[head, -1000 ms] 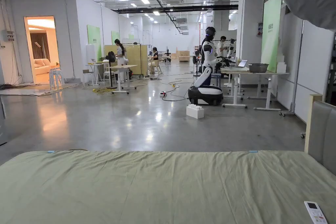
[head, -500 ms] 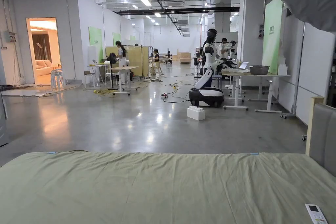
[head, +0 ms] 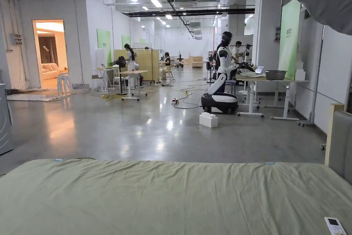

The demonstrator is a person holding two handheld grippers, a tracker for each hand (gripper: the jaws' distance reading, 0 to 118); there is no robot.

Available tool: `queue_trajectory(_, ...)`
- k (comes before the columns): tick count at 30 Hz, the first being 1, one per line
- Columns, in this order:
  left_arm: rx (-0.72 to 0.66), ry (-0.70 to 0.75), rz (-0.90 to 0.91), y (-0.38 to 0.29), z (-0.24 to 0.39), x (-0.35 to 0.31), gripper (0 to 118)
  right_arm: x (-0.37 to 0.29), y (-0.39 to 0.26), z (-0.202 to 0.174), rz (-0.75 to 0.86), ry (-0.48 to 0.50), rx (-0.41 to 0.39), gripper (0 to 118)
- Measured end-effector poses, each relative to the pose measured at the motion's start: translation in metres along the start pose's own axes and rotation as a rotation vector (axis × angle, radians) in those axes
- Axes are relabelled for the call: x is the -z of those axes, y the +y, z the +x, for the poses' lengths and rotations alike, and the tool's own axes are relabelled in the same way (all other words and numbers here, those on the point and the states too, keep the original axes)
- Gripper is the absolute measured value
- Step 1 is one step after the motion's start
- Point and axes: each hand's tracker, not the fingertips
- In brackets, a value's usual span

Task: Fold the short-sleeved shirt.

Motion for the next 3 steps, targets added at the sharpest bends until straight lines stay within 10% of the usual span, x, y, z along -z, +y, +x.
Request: queue_trajectory(3, -0.002, 0.002, -0.009, -0.0004, -0.0007, 0.0010, 118, 0.0006, -0.0018, 0.0044, -0.031, 0.023, 0.046, 118)
